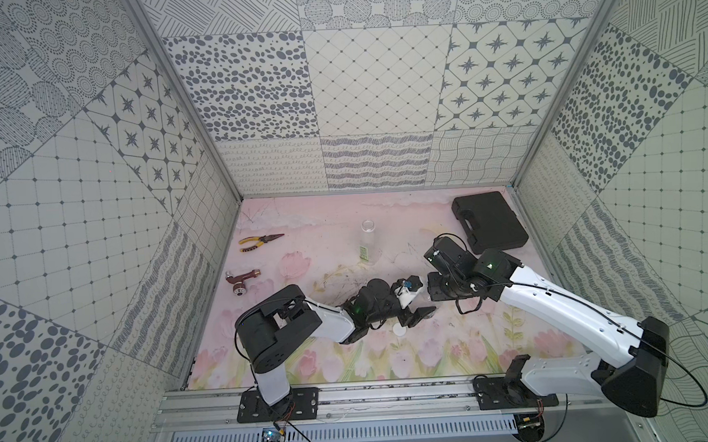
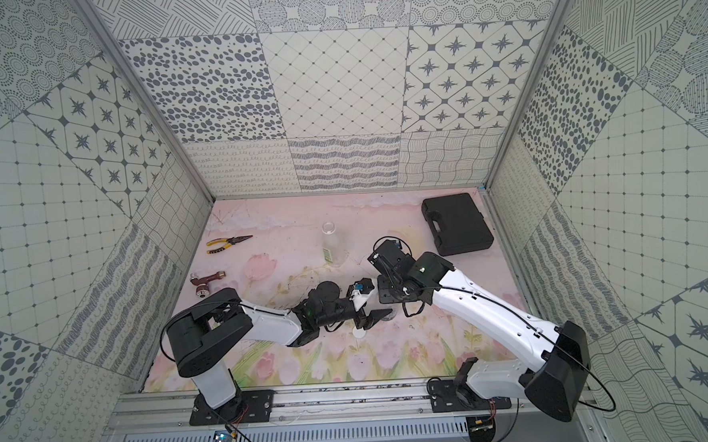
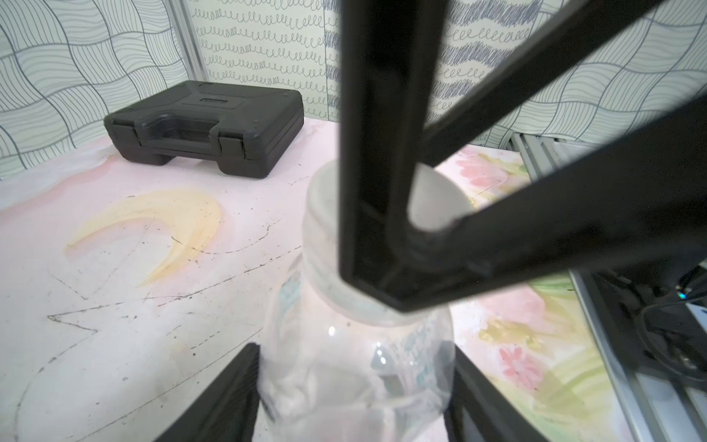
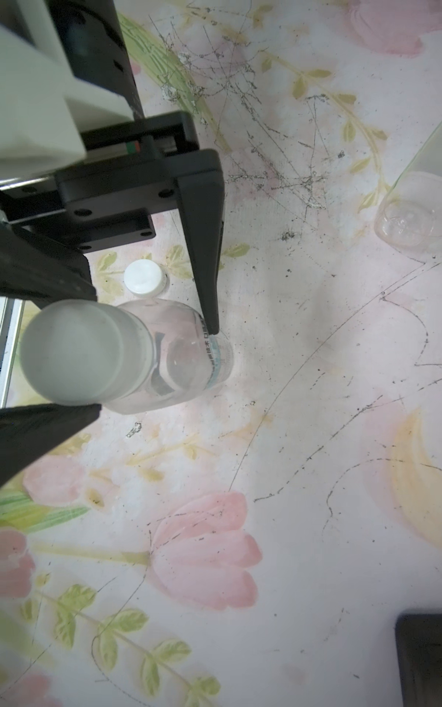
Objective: Screw on the bottle caps
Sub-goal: Screw the bottle cap onto the plastic bottle.
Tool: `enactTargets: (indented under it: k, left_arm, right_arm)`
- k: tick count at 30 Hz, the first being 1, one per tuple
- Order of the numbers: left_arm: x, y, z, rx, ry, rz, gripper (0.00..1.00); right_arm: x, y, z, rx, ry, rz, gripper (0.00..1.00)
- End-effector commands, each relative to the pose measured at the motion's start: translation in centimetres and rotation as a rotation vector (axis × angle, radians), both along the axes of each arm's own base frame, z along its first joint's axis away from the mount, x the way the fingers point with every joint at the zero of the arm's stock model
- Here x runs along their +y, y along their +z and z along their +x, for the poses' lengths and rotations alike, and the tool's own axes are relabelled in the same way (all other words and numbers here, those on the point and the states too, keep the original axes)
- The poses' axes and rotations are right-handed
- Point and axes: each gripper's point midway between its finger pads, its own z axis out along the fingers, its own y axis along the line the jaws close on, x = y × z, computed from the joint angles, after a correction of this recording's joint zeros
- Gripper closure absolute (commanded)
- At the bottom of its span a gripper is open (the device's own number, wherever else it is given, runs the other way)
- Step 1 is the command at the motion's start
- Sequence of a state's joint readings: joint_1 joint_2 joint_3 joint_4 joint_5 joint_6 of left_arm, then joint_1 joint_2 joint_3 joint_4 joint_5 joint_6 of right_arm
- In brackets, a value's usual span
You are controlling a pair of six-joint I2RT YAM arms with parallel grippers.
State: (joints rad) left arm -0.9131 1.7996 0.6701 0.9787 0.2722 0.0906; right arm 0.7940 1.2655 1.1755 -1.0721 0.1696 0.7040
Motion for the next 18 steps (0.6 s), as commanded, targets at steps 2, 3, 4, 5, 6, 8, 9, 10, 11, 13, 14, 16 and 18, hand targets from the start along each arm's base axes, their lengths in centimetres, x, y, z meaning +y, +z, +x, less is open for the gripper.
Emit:
enactTargets:
  k: [2, 3, 4, 5, 6, 8, 9, 10, 11, 13, 14, 16, 18]
  left_arm:
    - [0.7, -0.1, 0.5, 0.074, -0.013, -0.045, 0.16]
    - [0.8, -0.3, 0.5, 0.078, -0.021, -0.043, 0.15]
    - [0.8, -0.4, 0.4, 0.081, -0.025, -0.039, 0.13]
    - [0.7, -0.5, 0.3, 0.083, -0.037, -0.037, 0.12]
    - [0.6, -0.6, 0.1, 0.088, -0.046, -0.035, 0.11]
    - [0.4, -0.8, 0.0, 0.098, -0.06, -0.028, 0.11]
    - [0.3, -0.8, 0.0, 0.099, -0.064, -0.027, 0.1]
    - [0.3, -0.9, 0.1, 0.097, -0.062, -0.026, 0.1]
    - [0.2, -0.9, 0.1, 0.097, -0.063, -0.024, 0.1]
    - [0.1, -1.1, 0.1, 0.101, -0.07, -0.017, 0.09]
    - [-0.1, -1.1, 0.1, 0.102, -0.076, -0.016, 0.09]
    - [-0.2, -1.1, 0.0, 0.104, -0.084, -0.016, 0.08]
    - [-0.3, -1.2, -0.1, 0.112, -0.094, -0.011, 0.09]
  right_arm:
    - [0.1, 1.2, 0.1, 0.0, 0.012, 0.076, 0.74]
    - [0.0, 1.2, 0.1, 0.004, 0.016, 0.081, 0.74]
    - [-0.2, 1.2, 0.1, 0.008, 0.014, 0.085, 0.74]
    - [-0.3, 1.2, 0.1, 0.013, 0.014, 0.092, 0.74]
    - [-0.4, 1.1, 0.0, 0.018, 0.014, 0.098, 0.74]
    - [-0.3, 1.2, 0.1, 0.025, 0.016, 0.109, 0.74]
    - [-0.2, 1.3, 0.1, 0.028, 0.021, 0.115, 0.74]
    - [0.0, 1.4, 0.1, 0.032, 0.028, 0.125, 0.74]
    - [0.2, 1.5, 0.1, 0.037, 0.037, 0.133, 0.74]
    - [0.6, 1.7, 0.0, 0.05, 0.061, 0.152, 0.74]
    - [0.8, 1.8, 0.0, 0.055, 0.071, 0.16, 0.74]
    - [1.0, 2.0, -0.1, 0.061, 0.08, 0.173, 0.74]
    - [0.9, 2.1, -0.1, 0.062, 0.074, 0.183, 0.74]
